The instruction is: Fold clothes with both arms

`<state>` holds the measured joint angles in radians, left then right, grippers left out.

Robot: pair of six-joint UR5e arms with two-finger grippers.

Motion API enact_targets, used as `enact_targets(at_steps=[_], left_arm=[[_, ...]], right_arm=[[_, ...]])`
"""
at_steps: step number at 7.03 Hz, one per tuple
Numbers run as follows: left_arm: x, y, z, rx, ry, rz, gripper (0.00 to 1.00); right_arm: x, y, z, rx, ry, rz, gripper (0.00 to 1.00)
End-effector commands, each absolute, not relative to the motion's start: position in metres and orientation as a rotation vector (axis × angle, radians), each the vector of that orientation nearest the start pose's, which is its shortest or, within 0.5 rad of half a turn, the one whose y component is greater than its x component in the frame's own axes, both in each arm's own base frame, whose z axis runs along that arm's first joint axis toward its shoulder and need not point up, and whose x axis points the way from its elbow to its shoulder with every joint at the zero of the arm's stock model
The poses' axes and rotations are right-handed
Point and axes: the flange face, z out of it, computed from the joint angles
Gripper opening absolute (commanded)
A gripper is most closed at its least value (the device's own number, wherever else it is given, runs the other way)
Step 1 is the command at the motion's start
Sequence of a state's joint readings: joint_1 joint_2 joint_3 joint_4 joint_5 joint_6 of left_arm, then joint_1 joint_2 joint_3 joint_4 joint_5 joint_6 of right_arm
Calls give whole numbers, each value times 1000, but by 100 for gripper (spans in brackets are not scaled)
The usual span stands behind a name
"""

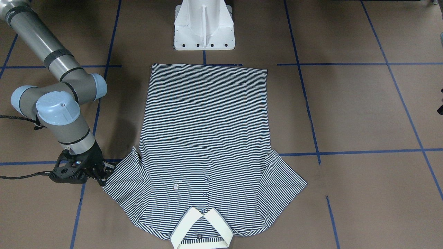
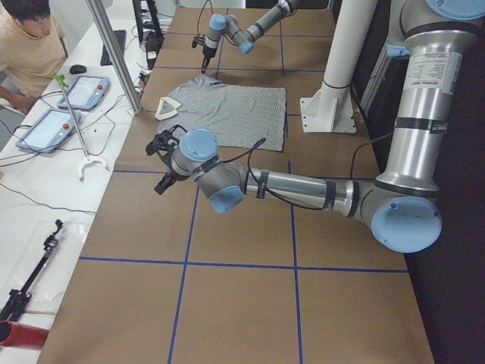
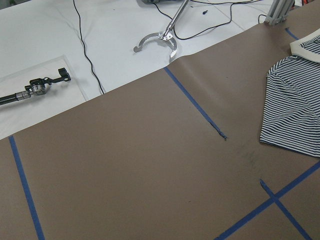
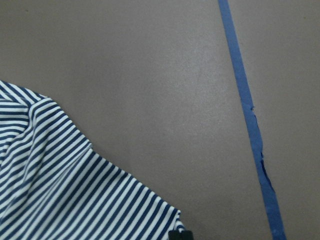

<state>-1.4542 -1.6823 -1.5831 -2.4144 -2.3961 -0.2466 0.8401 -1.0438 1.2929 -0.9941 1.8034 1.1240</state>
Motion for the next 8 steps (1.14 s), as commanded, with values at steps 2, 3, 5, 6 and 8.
enact_targets(at_steps=[2, 3, 5, 6, 8], left_arm=[[4, -552, 493, 755, 906, 285, 100], [4, -551, 494, 754, 906, 285, 100], [4, -550, 497, 749, 907, 284, 100], [4, -549, 497, 747, 908, 282, 100], [4, -549, 497, 746, 911, 279, 100]], right_arm=[[-434, -608, 311, 297, -720, 407, 0], [-475, -600, 268, 313, -684, 474, 0], [-528, -619, 230, 304, -668, 533, 0], [-552, -630, 222, 324, -631, 546, 0], [-561, -628, 219, 342, -636, 542, 0]])
